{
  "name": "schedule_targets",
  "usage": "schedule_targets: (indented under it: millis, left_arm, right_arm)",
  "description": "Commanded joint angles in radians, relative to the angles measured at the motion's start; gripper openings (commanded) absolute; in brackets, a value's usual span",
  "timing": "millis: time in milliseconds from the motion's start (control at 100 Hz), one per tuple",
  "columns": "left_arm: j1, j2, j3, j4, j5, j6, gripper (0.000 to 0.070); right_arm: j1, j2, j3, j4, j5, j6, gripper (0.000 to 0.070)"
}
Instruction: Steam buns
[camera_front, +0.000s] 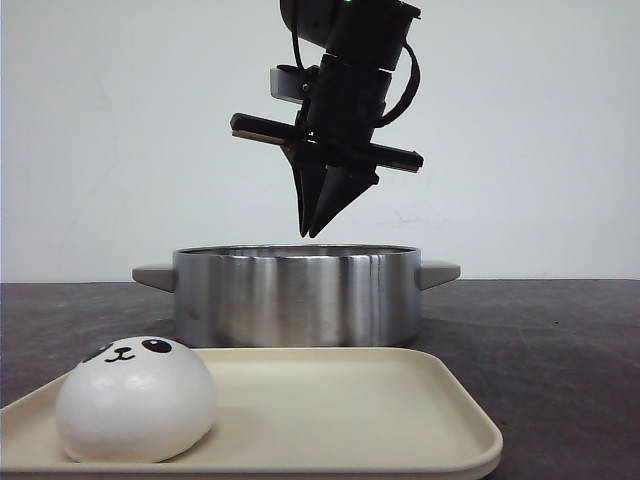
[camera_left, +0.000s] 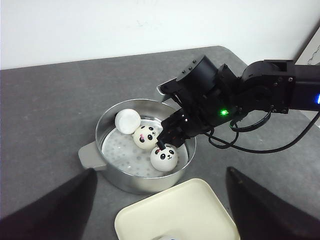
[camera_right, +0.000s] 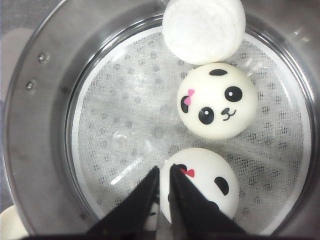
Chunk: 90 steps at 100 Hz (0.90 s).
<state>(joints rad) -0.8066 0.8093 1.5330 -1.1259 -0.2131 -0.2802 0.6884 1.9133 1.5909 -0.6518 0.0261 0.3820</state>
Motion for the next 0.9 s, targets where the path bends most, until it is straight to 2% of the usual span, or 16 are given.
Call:
schedule_targets:
  millis: [0, 430, 890]
  left_arm:
    - [-0.009, 0.006, 0.021, 0.0, -0.004, 0.003, 0.0469]
    - [-0.009, 0.008, 0.021, -0.011, -0.005, 0.004, 0.0469]
    - [-0.009, 0.025, 0.02, -0.008, -0.008, 0.008, 0.0469]
  right_arm:
    - [0.01, 0.013, 0.018, 0.0, 0.003, -0.002, 0.0016]
    - [0.01, 0.013, 0.018, -0.025, 0.002, -0.053, 0.0016]
    - [0.01, 0.013, 0.018, 0.01, 0.004, -0.06, 0.0016]
